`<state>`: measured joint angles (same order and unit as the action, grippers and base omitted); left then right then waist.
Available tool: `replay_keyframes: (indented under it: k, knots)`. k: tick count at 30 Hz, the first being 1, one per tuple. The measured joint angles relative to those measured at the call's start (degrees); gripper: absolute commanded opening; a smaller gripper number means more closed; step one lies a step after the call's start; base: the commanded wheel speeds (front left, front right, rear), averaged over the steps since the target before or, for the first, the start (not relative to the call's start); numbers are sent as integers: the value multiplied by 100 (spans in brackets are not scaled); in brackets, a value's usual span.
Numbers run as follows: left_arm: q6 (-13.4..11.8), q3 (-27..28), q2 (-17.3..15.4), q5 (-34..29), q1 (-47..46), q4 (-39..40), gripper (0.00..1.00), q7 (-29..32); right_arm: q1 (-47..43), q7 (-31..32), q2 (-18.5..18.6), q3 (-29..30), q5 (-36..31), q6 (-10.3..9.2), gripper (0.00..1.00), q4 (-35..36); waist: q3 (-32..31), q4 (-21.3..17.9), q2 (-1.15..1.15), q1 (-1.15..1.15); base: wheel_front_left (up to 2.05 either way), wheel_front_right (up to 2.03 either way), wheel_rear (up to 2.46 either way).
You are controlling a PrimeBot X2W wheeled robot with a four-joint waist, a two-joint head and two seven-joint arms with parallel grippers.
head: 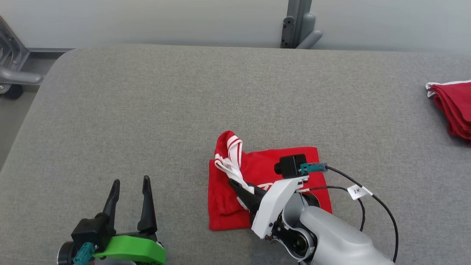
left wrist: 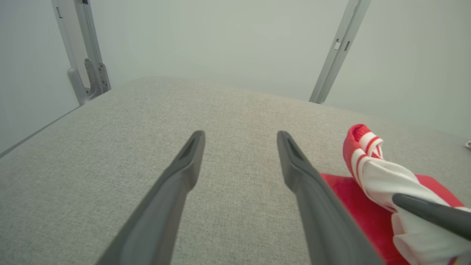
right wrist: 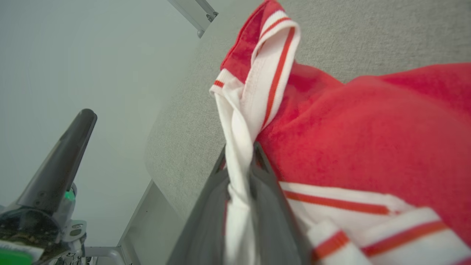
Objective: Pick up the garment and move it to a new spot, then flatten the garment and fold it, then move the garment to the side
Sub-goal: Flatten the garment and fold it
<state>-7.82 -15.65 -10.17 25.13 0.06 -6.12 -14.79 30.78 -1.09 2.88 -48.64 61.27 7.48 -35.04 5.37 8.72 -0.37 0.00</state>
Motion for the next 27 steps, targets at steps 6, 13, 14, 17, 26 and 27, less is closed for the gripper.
replay_keyframes:
  k: [6,13,14,17,26,27]
  knots:
    - [0,21,2,0,-10,-35,100,0,274,-244,-2,-371,441,0,100,-198,-23,-7,0,0,0,0,0]
    - [0,47,8,0,-9,-33,100,-16,589,-641,-4,-661,680,0,100,-370,-32,-117,0,0,0,0,0]
    - [0,52,9,0,-9,-33,100,-16,630,-731,-4,-660,680,0,100,-406,-34,-134,0,0,0,0,0]
    - [-1,53,11,-5,-9,-29,100,-16,754,-998,-4,-633,615,0,100,-568,-44,-185,0,0,0,0,0]
    - [-19,42,13,-27,2,25,100,-23,906,-1346,64,-260,177,0,100,-823,-87,-352,0,0,0,0,0]
    - [-19,38,13,-36,7,30,100,-23,912,-1363,93,-196,115,0,100,-822,-92,-375,0,0,0,0,0]
